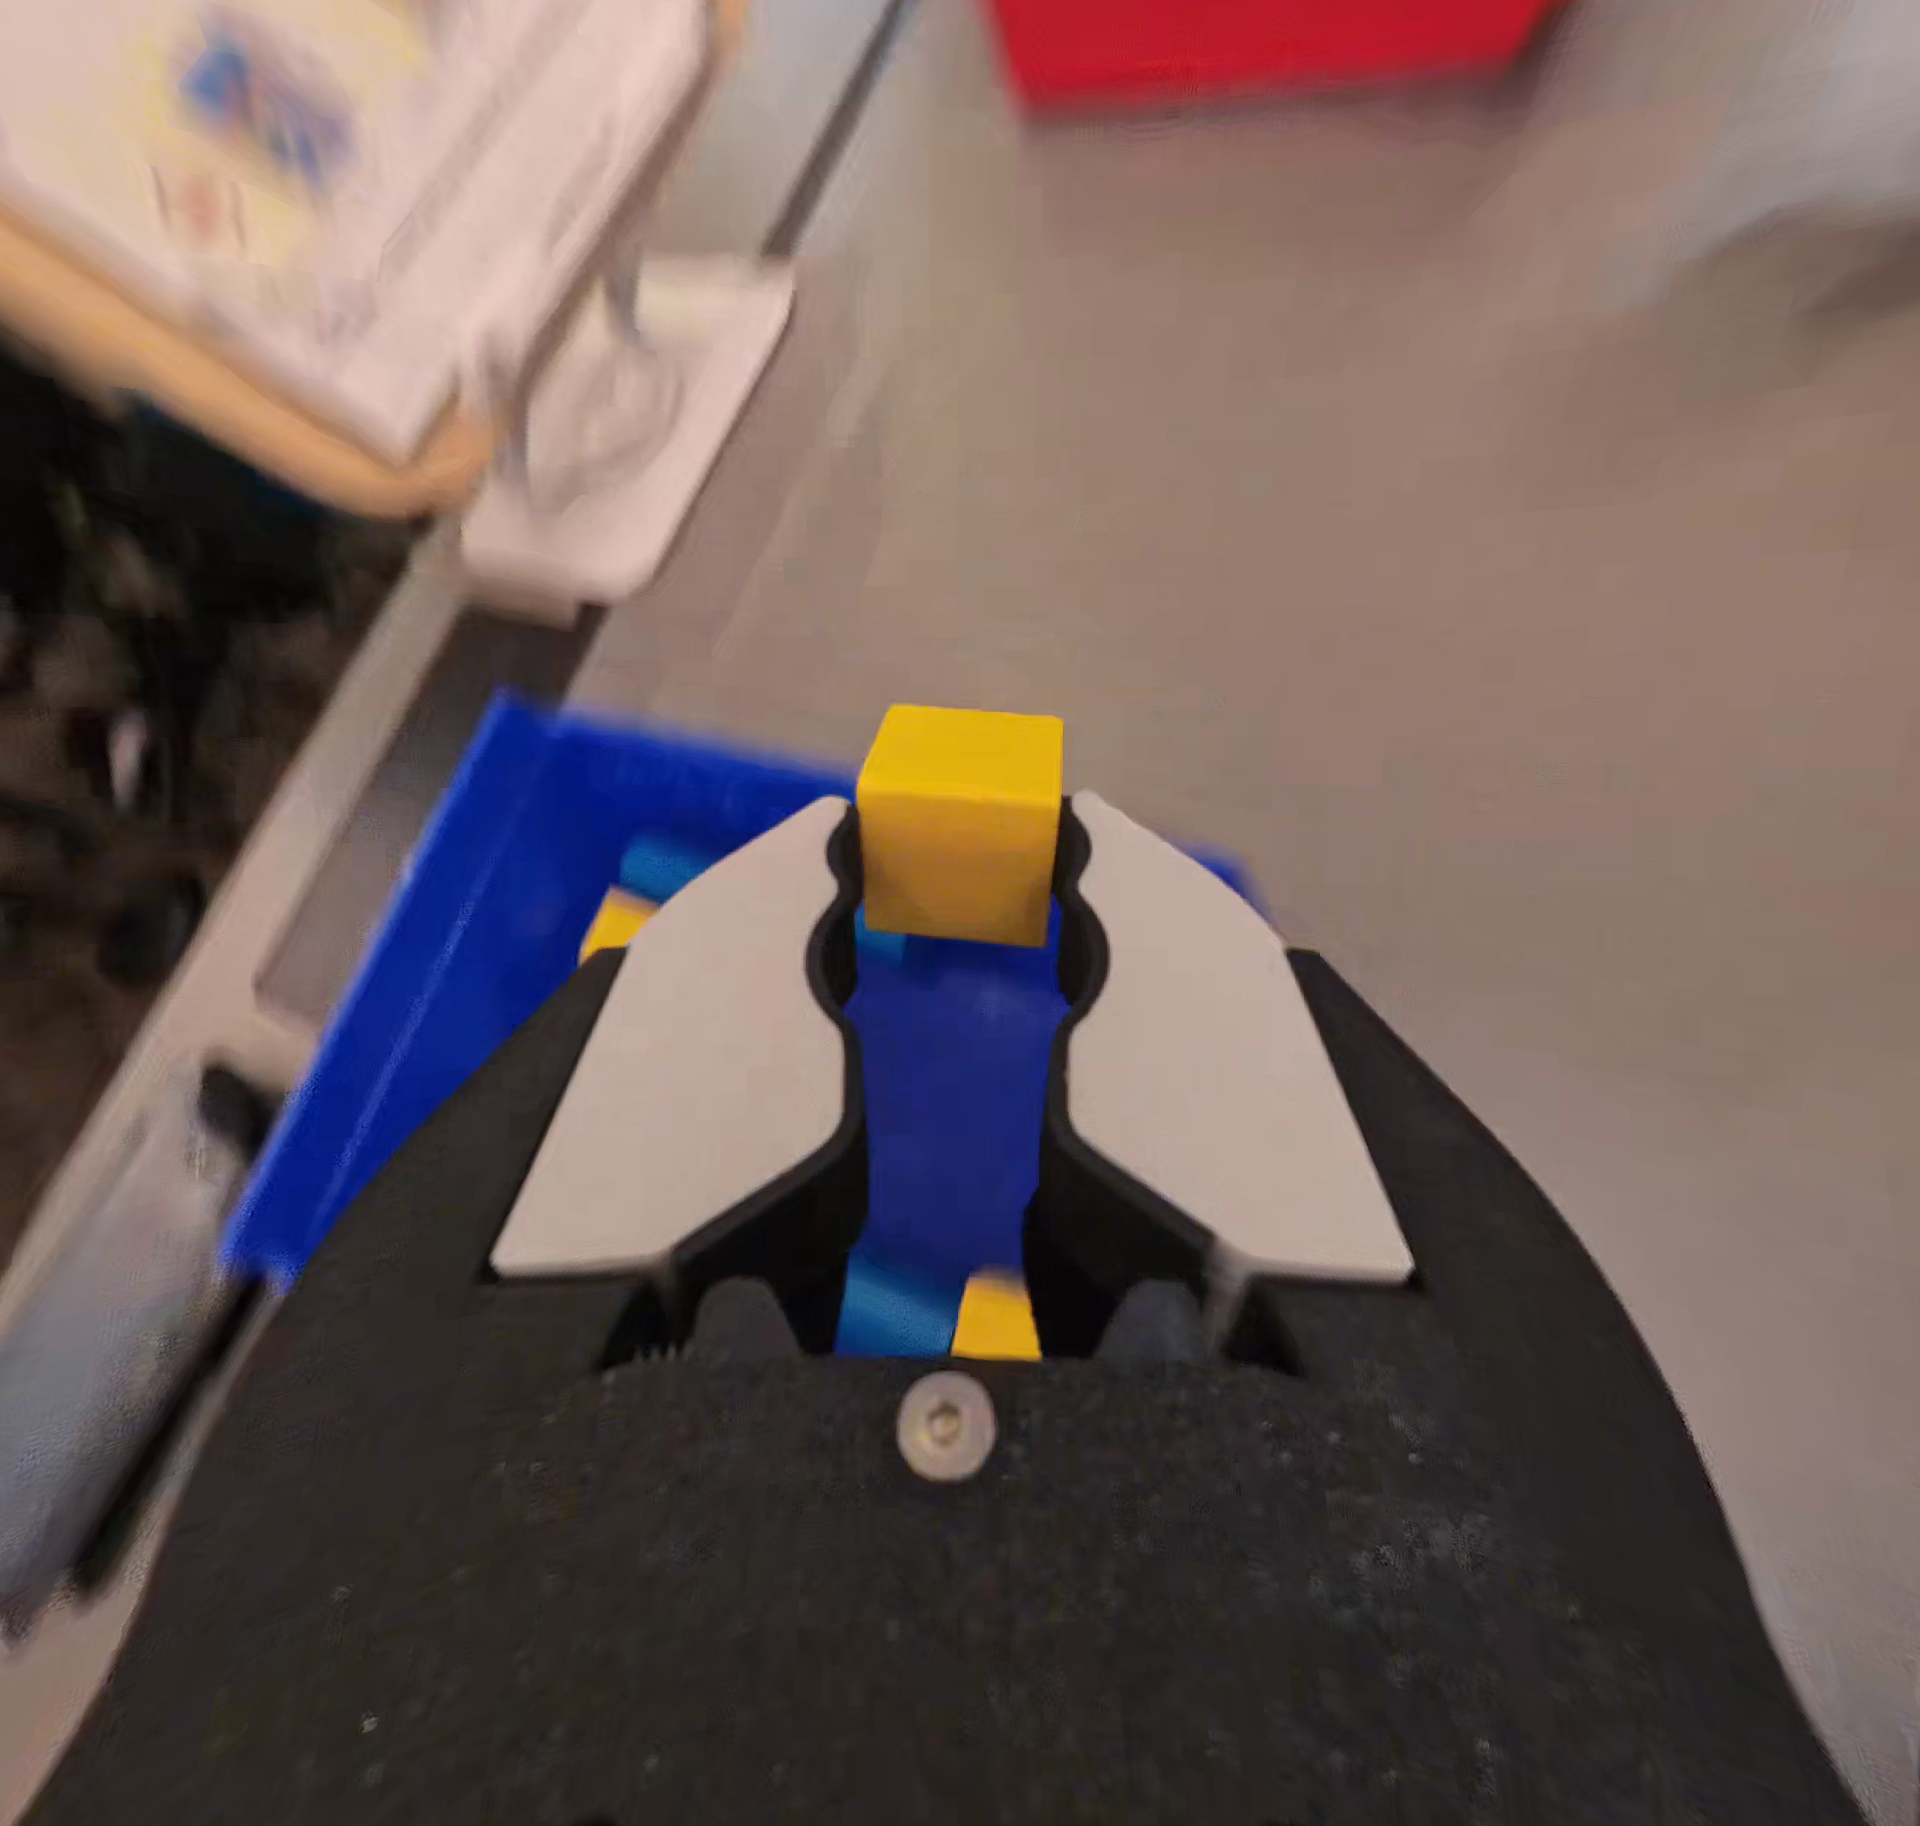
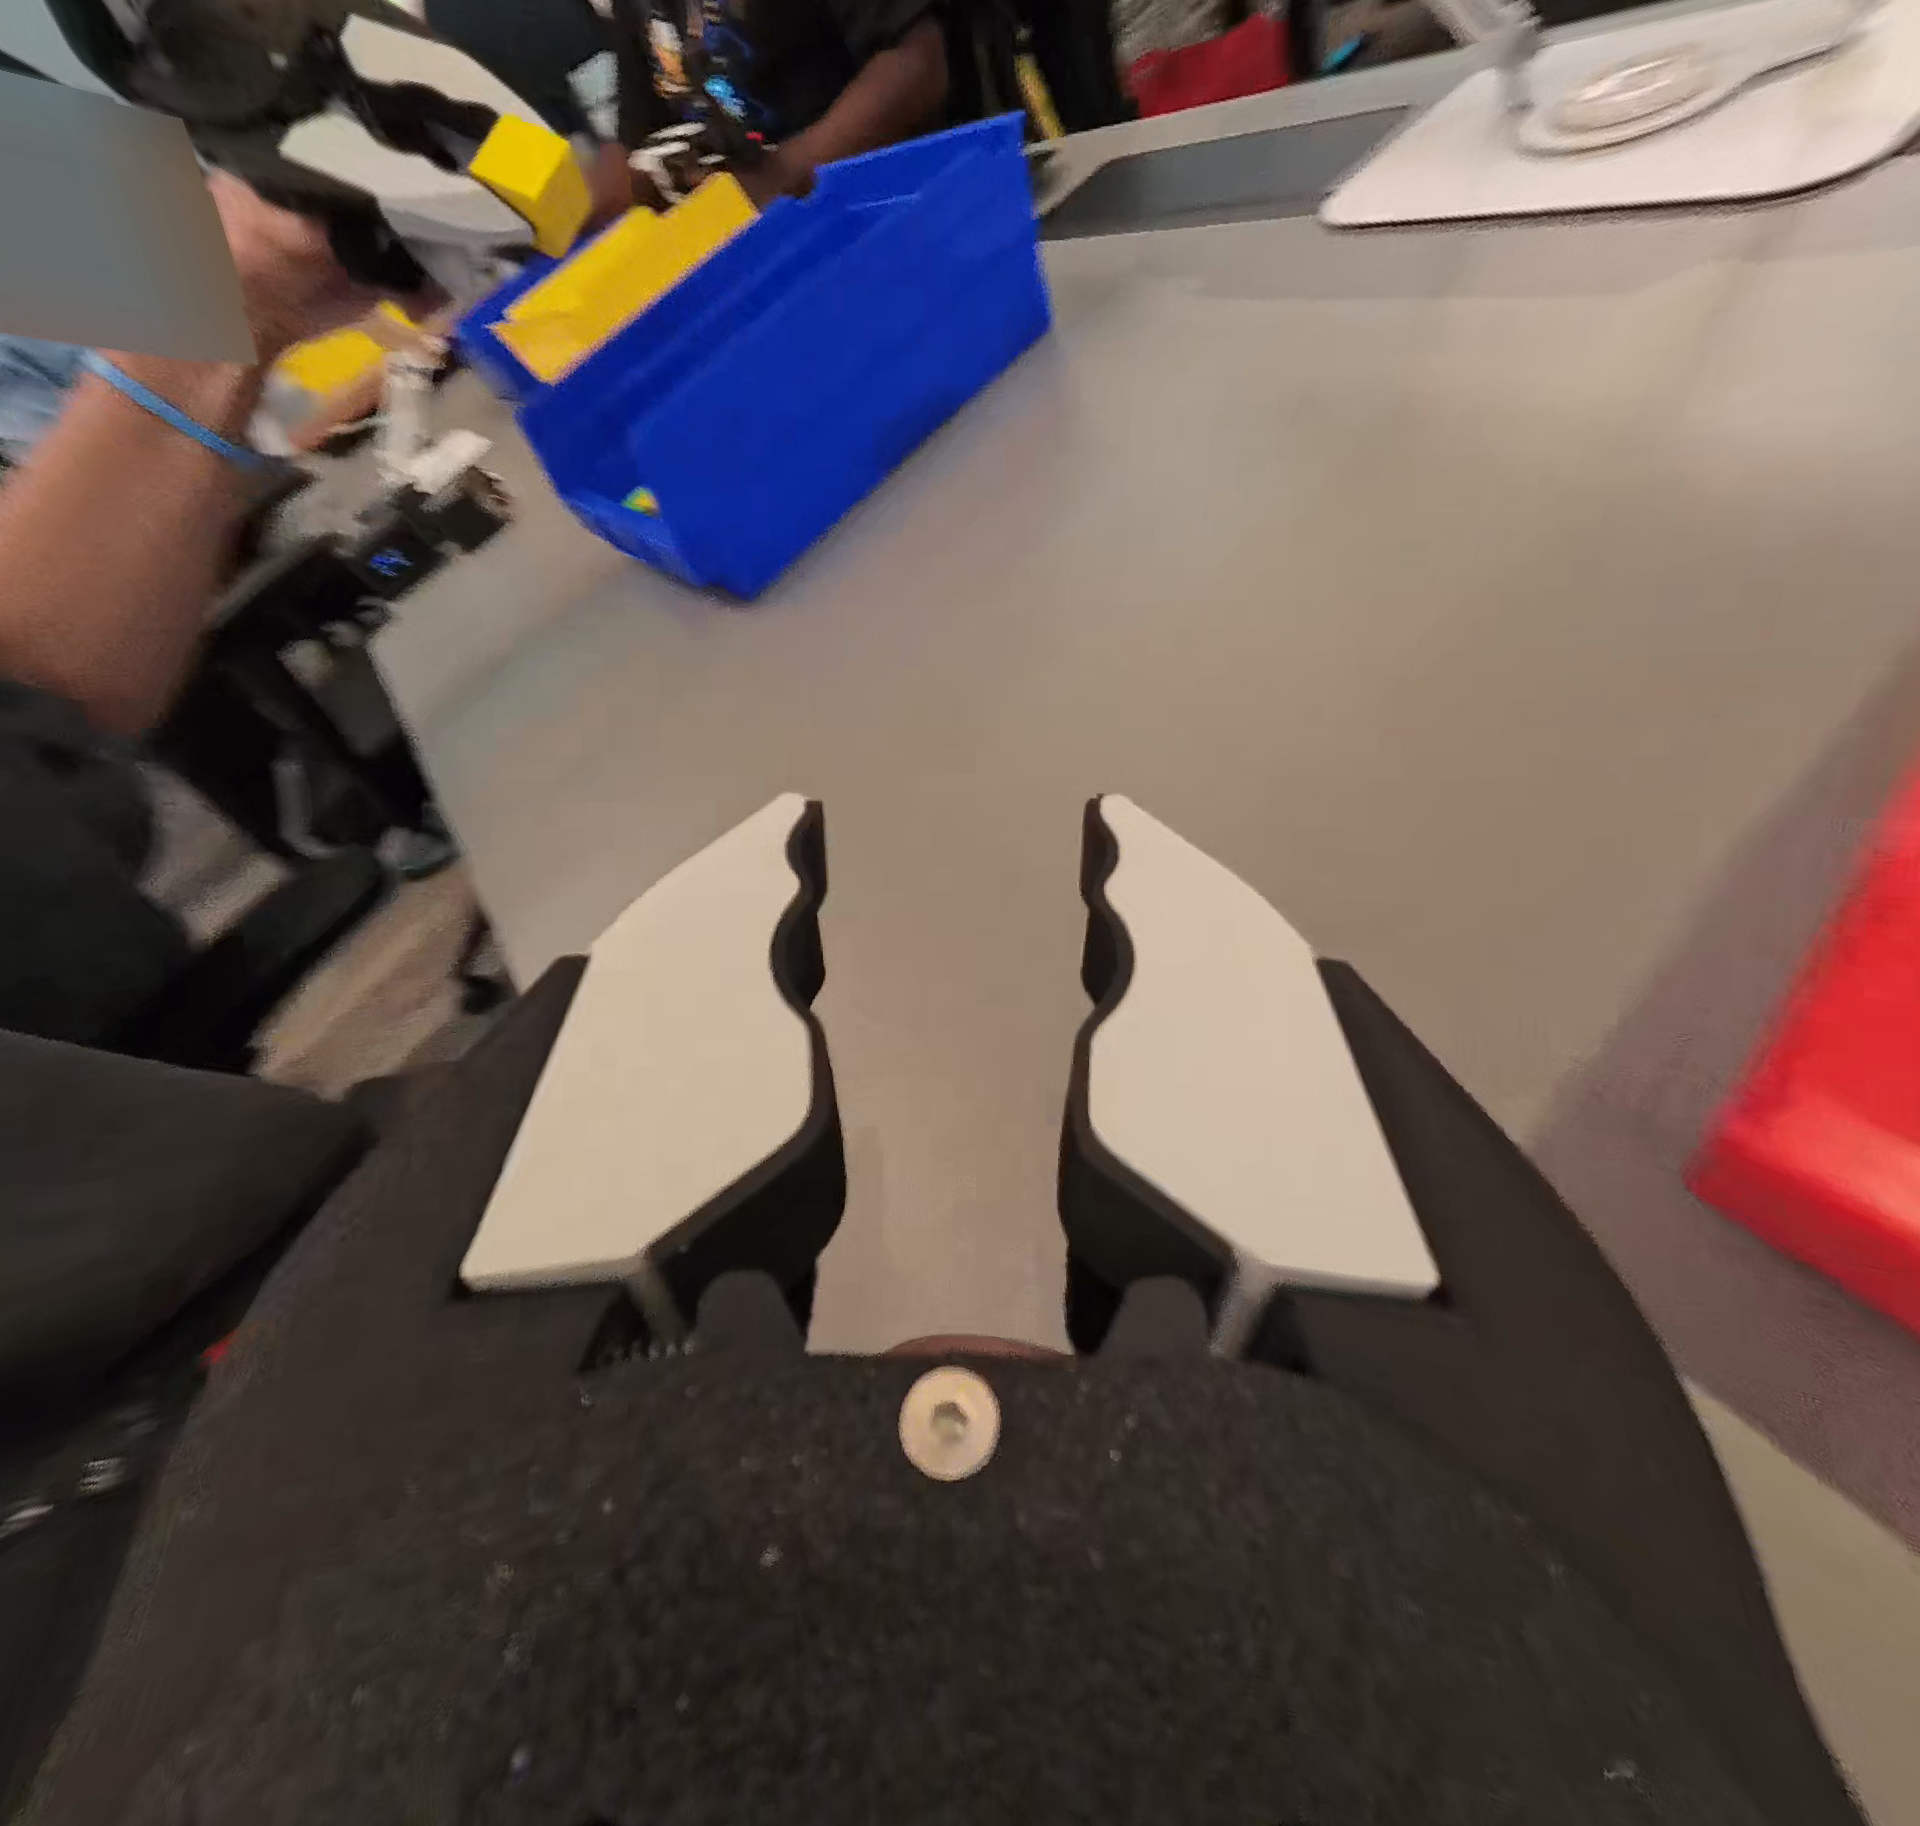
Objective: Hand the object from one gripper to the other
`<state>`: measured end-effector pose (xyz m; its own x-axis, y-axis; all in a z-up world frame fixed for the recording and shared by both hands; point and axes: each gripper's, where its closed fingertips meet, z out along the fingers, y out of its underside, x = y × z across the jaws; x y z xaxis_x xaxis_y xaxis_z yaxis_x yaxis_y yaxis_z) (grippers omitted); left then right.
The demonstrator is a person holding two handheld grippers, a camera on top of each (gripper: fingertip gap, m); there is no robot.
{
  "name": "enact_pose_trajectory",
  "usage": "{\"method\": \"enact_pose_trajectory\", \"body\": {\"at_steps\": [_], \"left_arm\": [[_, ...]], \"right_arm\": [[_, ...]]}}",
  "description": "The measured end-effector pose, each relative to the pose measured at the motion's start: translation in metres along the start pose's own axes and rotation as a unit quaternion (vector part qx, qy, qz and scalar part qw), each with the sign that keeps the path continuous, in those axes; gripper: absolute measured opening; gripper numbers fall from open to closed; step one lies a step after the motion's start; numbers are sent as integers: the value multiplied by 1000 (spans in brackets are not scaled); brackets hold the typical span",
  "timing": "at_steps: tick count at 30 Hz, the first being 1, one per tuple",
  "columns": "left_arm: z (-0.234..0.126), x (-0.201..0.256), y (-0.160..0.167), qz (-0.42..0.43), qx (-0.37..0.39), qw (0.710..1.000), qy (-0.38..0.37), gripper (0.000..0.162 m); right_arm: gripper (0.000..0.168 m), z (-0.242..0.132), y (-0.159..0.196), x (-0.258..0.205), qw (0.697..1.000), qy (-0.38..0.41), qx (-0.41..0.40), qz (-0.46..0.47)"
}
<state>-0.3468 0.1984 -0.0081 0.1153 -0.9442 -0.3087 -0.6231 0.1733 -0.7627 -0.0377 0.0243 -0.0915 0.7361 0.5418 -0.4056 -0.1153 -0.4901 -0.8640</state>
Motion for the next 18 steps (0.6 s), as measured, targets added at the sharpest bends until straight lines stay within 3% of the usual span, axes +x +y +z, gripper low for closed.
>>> {"method": "enact_pose_trajectory", "body": {"at_steps": [5, 11, 15, 18], "left_arm": [[29, 69, -92, 128, 113, 985, 19, 35], [86, 109, -158, 159, 193, 967, 52, 34], [102, 117, -172, 167, 199, 964, 61, 35], [115, 122, -170, 188, 170, 966, 53, 34]], "right_arm": [[52, 58, -52, -68, 980, -190, -19, 55], [52, 93, -112, -125, 900, -397, 8, 178], [45, 87, -126, -120, 875, -425, 52, 225], [33, 85, -115, -107, 880, -415, 37, 230]]}}
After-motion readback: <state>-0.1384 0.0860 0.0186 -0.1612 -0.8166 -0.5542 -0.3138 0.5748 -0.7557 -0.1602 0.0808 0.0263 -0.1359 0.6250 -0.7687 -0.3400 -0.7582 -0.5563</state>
